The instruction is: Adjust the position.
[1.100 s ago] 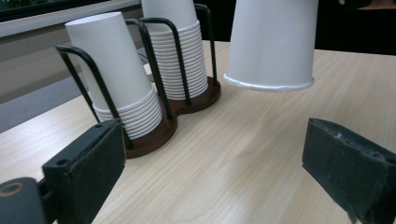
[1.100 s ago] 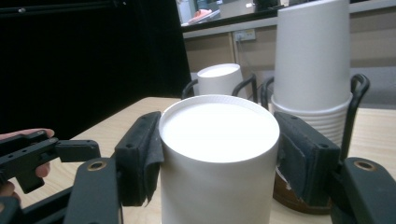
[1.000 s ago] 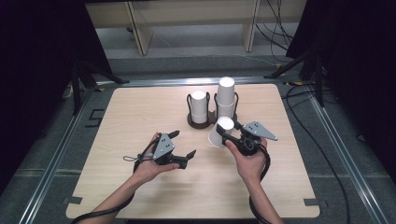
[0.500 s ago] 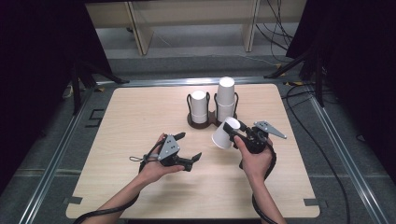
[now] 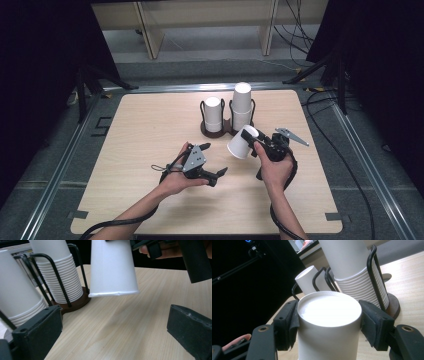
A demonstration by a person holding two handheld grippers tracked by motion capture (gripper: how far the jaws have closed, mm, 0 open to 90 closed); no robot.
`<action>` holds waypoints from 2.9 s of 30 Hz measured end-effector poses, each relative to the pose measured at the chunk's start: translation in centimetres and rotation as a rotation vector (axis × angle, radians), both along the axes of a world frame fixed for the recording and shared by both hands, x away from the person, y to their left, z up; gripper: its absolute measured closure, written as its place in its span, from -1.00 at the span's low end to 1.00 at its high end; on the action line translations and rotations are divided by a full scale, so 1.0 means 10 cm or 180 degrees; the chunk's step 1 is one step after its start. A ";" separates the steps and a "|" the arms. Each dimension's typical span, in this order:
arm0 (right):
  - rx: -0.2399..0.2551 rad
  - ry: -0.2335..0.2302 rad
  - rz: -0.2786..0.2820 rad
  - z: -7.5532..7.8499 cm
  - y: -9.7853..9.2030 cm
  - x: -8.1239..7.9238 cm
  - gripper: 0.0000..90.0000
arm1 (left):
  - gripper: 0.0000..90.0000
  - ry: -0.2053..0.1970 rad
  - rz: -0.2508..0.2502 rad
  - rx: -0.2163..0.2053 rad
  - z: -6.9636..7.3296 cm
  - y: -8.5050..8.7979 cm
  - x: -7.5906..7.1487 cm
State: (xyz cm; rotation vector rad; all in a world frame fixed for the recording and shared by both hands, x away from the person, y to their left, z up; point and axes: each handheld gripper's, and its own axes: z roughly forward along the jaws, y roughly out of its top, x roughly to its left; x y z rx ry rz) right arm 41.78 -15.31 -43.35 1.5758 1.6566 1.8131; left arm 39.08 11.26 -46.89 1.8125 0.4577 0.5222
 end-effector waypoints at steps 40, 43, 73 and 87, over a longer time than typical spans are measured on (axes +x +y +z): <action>0.0305 0.0305 0.0091 -0.02 0.08 0.03 -0.21 | -0.88 -0.0069 0.0053 0.0009 -0.12 -0.42 0.29; 0.0334 0.0302 0.0126 -0.02 0.07 0.02 -0.21 | -0.86 -0.0067 0.0048 0.0012 -0.12 -0.42 0.29; 0.0396 0.0303 0.0088 0.00 0.07 0.03 -0.21 | -0.69 -0.0024 0.0074 -0.0034 -0.18 -0.43 0.32; 0.0435 0.0066 0.0131 -0.01 0.06 0.03 -0.27 | -0.48 -0.0090 0.0018 0.0002 -0.13 -0.40 0.31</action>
